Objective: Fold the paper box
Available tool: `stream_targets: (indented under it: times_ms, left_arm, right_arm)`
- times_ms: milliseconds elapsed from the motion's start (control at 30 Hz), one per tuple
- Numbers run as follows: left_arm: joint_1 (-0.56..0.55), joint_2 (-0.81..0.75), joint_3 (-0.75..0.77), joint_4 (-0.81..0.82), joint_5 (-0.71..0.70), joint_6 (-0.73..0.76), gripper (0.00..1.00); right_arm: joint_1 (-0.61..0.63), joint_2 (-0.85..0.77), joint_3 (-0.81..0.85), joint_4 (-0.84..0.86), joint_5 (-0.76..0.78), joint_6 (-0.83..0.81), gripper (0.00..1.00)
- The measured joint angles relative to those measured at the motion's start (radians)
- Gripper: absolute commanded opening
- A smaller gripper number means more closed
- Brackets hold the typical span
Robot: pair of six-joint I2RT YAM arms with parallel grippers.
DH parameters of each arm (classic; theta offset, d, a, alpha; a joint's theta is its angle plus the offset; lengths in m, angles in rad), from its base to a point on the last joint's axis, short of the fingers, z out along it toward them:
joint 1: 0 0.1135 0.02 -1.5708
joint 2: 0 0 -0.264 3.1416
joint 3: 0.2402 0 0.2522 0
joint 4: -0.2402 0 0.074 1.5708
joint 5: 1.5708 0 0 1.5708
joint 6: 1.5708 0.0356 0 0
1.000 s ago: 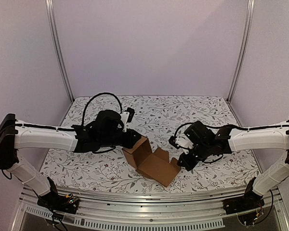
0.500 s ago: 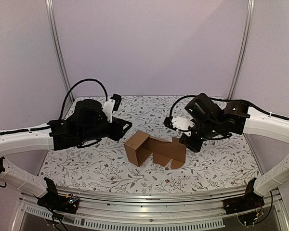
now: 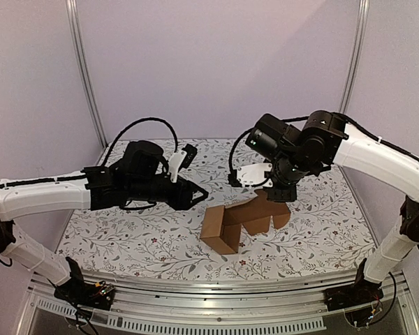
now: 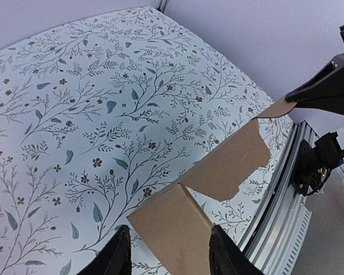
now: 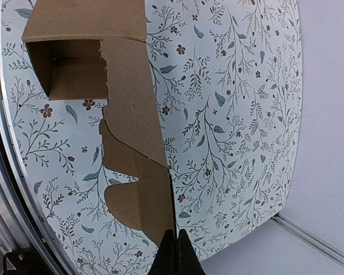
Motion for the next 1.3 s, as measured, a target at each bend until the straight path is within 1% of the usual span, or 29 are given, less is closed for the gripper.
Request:
stream_targets:
  times_ms: [167, 333, 467, 600, 733, 800, 833, 1000, 1167, 1300]
  left_arm:
    - [0.0, 0.063, 0.001, 0.002, 0.078, -0.019, 0.45]
    - [-0.009, 0.139, 0.001, 0.024, 0.129, -0.04, 0.44]
    - [-0.014, 0.196, 0.0, 0.044, 0.132, -0.056, 0.42]
    - [-0.015, 0.246, 0.0, 0.048, 0.098, -0.067, 0.41]
    - [-0.015, 0.28, 0.002, 0.071, 0.067, -0.076, 0.41]
    - [-0.015, 0.291, 0.003, 0.082, 0.061, -0.082, 0.41]
    - [-0.015, 0.297, 0.003, 0.085, 0.058, -0.084, 0.4]
    - [-0.015, 0.353, 0.003, 0.085, 0.047, -0.091, 0.4]
    - [-0.015, 0.393, 0.002, 0.085, 0.043, -0.096, 0.38]
    - [-0.015, 0.395, 0.0, 0.089, 0.043, -0.1, 0.38]
  right_arm:
    - [0.022, 0.093, 0.076, -0.055, 0.093, -0.029, 0.0]
    - [0.05, 0.15, 0.152, -0.067, 0.161, -0.047, 0.0]
    - [0.071, 0.166, 0.183, -0.071, 0.187, -0.054, 0.0]
    - [0.08, 0.179, 0.195, -0.076, 0.199, -0.055, 0.0]
    - [0.08, 0.196, 0.197, -0.079, 0.209, -0.055, 0.12]
    - [0.081, 0.204, 0.208, -0.079, 0.208, -0.051, 0.23]
    - [0.081, 0.206, 0.213, -0.077, 0.206, -0.053, 0.25]
    - [0.082, 0.206, 0.224, -0.078, 0.188, -0.055, 0.33]
    - [0.083, 0.207, 0.224, -0.079, 0.177, -0.063, 0.36]
    - [0.082, 0.204, 0.223, -0.078, 0.159, -0.064, 0.46]
